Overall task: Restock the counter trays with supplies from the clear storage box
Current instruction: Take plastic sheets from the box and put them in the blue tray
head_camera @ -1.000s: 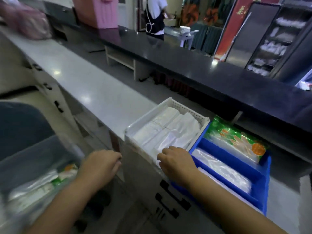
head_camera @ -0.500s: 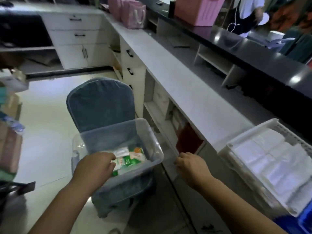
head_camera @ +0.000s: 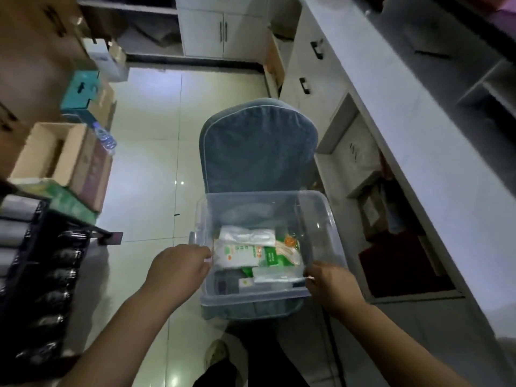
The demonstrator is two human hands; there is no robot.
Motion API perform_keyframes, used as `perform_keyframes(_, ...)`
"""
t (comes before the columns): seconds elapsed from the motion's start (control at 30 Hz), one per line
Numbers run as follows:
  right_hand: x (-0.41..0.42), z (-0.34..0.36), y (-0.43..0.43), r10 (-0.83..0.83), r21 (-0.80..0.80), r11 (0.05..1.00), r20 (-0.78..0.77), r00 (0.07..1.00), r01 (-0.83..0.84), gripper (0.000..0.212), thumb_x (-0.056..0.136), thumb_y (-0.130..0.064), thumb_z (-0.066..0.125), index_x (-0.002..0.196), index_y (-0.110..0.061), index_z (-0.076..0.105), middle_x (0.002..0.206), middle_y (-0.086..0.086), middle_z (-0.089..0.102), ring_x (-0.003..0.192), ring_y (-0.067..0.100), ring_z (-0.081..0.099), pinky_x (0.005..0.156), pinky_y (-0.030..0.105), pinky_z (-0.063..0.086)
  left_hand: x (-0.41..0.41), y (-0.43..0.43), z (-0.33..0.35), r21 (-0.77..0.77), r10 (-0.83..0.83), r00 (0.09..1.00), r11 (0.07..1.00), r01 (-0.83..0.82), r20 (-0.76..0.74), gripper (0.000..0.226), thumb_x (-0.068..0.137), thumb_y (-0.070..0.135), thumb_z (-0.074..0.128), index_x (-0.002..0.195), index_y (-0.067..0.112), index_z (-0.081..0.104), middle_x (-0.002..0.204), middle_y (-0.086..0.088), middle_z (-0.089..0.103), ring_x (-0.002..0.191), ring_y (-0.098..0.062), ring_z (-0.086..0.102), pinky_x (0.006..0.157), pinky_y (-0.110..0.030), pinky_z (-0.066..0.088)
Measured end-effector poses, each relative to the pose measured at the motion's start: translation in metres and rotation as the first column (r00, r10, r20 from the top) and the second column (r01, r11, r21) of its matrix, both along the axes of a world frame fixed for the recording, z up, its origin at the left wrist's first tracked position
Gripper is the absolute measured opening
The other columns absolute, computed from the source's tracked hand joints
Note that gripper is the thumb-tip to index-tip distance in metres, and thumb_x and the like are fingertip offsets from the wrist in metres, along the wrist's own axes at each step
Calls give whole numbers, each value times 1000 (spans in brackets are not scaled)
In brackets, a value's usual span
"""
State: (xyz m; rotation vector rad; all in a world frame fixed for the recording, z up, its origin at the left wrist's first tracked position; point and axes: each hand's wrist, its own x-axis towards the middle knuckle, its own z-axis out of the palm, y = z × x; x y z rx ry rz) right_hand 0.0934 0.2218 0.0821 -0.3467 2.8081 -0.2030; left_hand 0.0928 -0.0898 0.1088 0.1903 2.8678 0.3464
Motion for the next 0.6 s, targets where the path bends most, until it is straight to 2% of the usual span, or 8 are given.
perform_keyframes(0.1,-31,-30,-7,28,-2,1000,86,996,-28,21,88,-30,53,105,-24,65,107,1,67,93,21,62,68,28,44,-12,-3,-18,-6,44,998,999,-44,45,25,90,32,42,101,28,64,94,4,70,83,-19,63,65,-28,47)
perform_keyframes(0.17,-52,-56,-9,34,-1,999,154,988,-34,22,89,-30,53,107,-26,65,110,1,67,96,20,62,67,25,41,-21,-3,-32,-19,58,996,998,-57,67,25,90,30,42,102,28,64,95,4,70,83,-18,62,65,-27,45)
perform_keyframes(0.3,-88,-118,-12,32,31,998,339,940,-45,23,87,-28,51,107,-29,64,115,3,67,102,26,62,81,30,49,-44,4,-63,-48,86,986,996,-80,145,23,89,27,44,101,26,64,93,3,69,80,-19,61,62,-26,42)
perform_keyframes(0.47,-118,-197,-5,136,135,963,510,850,-235,27,88,-23,47,111,-31,59,124,4,62,111,27,58,90,35,47,-72,24,-113,-29,136,969,991,-133,208,23,89,27,46,102,24,64,97,3,69,86,-20,62,70,-31,49)
perform_keyframes(0.6,-125,-249,3,231,167,917,518,824,-363,36,88,-20,51,123,-23,51,129,5,55,116,25,52,90,33,43,-86,41,-151,1,148,961,988,-153,235,24,90,28,46,104,24,65,101,3,69,91,-18,62,74,-32,50)
